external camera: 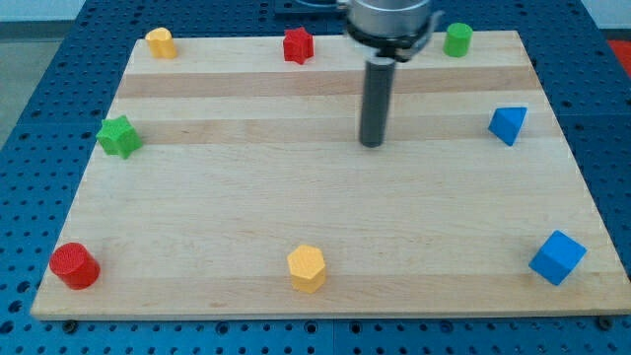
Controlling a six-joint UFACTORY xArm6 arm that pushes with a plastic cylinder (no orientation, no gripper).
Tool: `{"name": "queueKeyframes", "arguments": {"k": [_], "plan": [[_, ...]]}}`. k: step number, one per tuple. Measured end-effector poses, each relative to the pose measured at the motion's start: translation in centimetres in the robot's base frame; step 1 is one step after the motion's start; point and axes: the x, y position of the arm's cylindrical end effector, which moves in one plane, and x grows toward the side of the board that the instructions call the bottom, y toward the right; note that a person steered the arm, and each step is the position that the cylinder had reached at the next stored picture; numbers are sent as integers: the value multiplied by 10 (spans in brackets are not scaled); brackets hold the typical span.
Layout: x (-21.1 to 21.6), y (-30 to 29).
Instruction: Place the yellow heart towards the top left corner of the board
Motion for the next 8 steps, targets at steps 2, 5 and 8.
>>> {"name": "queueKeyframes", "arguments": {"k": [2, 5, 8], "plan": [[-42, -93], [-151, -158], [-215, -219]]}}
